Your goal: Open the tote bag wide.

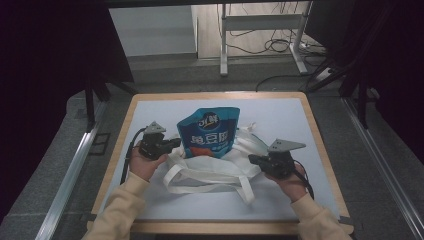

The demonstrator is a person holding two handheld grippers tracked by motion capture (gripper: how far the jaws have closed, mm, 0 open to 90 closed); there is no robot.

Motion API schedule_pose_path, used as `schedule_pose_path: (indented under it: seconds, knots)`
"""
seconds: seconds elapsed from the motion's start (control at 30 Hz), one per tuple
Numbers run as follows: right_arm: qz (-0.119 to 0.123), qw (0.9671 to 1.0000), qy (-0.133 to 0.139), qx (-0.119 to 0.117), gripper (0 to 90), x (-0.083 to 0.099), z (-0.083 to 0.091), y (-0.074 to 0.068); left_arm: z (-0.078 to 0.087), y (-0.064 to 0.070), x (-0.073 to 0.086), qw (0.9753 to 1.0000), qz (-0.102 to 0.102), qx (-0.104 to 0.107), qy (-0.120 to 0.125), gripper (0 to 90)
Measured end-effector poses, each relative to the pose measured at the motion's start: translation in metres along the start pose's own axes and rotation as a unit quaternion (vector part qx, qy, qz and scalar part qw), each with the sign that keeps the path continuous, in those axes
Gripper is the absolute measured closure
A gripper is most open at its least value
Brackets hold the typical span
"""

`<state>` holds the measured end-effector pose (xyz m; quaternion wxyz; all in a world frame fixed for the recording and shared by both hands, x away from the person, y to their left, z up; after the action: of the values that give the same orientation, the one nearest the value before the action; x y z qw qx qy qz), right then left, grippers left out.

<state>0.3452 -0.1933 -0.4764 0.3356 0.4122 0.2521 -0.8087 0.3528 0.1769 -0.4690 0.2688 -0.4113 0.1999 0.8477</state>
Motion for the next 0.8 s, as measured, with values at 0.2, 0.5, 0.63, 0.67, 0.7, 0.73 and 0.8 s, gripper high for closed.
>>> schedule_pose_path:
  seconds: [0.2,0.5,0.63,0.67,0.7,0.73,0.8]
  knots:
    - [-0.004,0.9998,0.005,0.02,88.2,-0.025,-0.002,0.018,0.01,0.013,0.008,0.9998,-0.015,0.014,-0.005,89.4]
    - [-0.005,0.9983,-0.039,0.044,86.3,-0.037,-0.028,0.035,0.014,0.024,0.028,0.9986,-0.012,0.044,-0.026,89.6]
    - [-0.012,0.9969,-0.049,0.061,85.9,-0.033,-0.034,0.042,0.011,0.027,0.034,0.9981,-0.012,0.049,-0.036,89.7]
    - [-0.014,0.9965,-0.05,0.066,85.9,-0.032,-0.034,0.045,0.01,0.028,0.036,0.9979,-0.013,0.05,-0.04,89.6]
    - [-0.014,0.9965,-0.05,0.066,85.9,-0.032,-0.034,0.045,0.01,0.028,0.036,0.9979,-0.013,0.05,-0.04,89.7]
    - [-0.023,0.996,-0.05,0.071,86.2,-0.031,-0.036,0.052,0.007,0.029,0.039,0.9974,-0.014,0.052,-0.048,89.7]
    - [-0.027,0.9952,-0.054,0.076,87.2,-0.028,-0.038,0.057,0.003,0.03,0.044,0.9968,-0.015,0.055,-0.057,89.7]
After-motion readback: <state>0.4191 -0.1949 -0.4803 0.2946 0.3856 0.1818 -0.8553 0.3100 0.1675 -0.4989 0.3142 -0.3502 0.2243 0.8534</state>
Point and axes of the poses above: each handheld gripper's, and its own axes: z roughly backward along the jaws, x roughly out of its underside, y roughly to its right, the point moved 2 cm from there along -z, roughly forward along the jaws, and after that the axes turned 3 degrees about -z, right-handed, at the moved point
